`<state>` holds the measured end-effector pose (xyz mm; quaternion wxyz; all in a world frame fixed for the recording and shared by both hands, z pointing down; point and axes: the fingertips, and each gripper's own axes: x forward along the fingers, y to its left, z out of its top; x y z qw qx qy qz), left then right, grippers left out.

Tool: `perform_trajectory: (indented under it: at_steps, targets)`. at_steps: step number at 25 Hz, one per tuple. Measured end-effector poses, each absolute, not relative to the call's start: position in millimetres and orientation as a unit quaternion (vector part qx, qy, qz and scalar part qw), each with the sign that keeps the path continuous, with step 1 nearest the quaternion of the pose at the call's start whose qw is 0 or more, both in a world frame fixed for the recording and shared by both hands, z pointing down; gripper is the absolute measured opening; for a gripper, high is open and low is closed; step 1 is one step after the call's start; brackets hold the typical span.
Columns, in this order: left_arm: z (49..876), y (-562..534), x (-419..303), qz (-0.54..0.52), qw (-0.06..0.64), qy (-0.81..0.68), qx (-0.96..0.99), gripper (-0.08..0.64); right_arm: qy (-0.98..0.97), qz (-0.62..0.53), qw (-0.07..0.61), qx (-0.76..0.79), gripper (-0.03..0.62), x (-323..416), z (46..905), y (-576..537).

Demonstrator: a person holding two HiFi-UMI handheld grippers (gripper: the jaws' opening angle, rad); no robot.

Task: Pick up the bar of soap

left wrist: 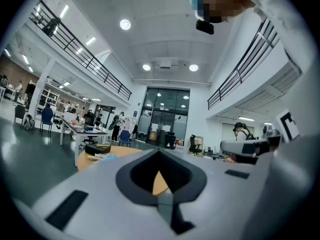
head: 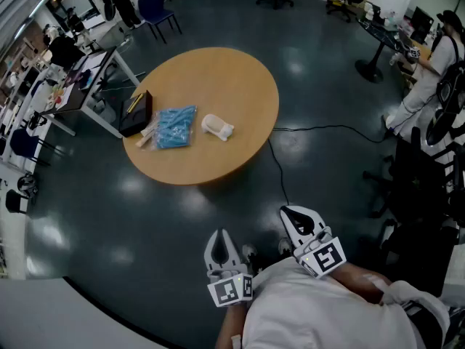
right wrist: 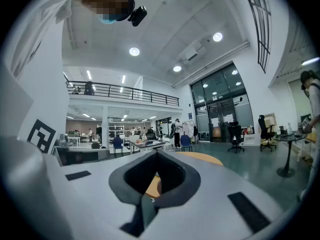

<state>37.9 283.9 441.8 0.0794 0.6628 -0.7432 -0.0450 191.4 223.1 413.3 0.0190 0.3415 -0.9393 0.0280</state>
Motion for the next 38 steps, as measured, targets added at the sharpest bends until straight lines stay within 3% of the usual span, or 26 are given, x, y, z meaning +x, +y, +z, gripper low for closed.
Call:
perform_trajectory:
  at_steps: [27,38]
  targets:
    - [463,264,47,-0.022,0.099,-0.776,0.622,0.006,-0.958,0.046,0.009,0.283,0.014,191,424,177]
    - [483,124,-65,-0.015,0.082,-0.76,0.645,0.006,-0.961,0.029,-0.001,0.276,0.014,87,449,51]
